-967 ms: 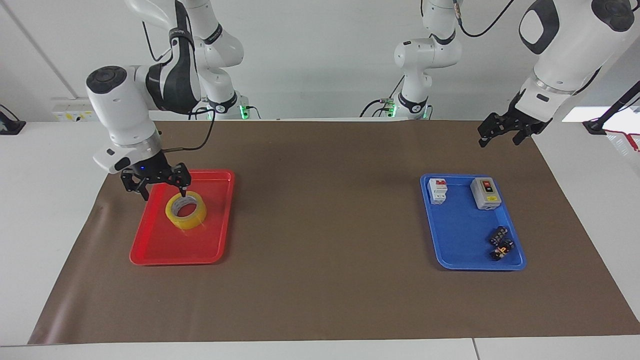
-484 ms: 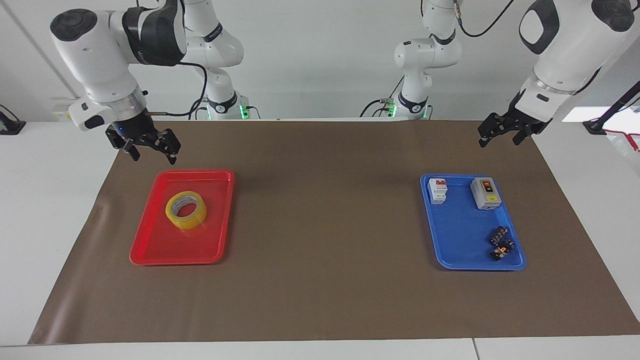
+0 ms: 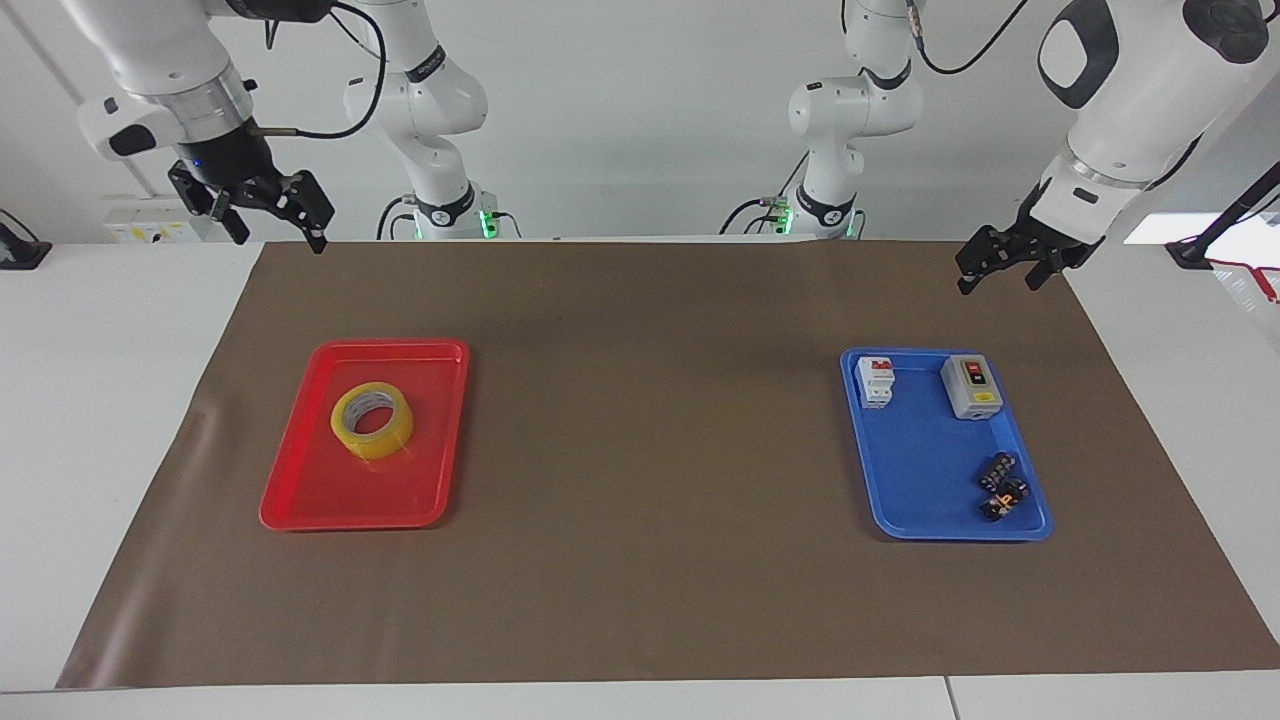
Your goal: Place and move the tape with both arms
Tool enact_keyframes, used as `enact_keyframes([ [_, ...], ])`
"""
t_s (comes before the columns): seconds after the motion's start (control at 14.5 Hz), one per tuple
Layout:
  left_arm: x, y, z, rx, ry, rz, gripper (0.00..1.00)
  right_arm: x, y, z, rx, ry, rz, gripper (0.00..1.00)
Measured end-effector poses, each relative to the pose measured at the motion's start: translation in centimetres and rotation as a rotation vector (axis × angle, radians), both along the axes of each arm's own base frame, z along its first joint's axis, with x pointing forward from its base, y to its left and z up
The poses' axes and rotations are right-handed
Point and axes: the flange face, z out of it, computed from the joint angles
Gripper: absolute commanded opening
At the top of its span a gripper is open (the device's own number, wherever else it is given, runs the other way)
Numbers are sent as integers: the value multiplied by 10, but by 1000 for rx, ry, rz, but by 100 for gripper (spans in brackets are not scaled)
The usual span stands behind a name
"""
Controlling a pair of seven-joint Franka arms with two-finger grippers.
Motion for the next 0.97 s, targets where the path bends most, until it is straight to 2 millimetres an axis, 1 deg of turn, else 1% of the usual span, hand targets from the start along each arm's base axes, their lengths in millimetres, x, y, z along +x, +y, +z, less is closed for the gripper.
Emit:
enact_keyframes([
  [0.14, 0, 0, 0, 0, 0, 0, 100, -2, 1, -1, 1, 22, 25, 100],
  [0.41, 0, 0, 0, 0, 0, 0, 100, -2, 1, -14, 5, 60, 66, 100],
  [0.69, 0, 0, 0, 0, 0, 0, 100, -1, 2, -13, 4, 43, 82, 100],
  [0.76, 0, 0, 0, 0, 0, 0, 100, 0, 5, -13, 3, 40, 89, 100],
  [0.97, 0, 0, 0, 0, 0, 0, 100, 2, 25, -11, -5, 24, 127, 100],
])
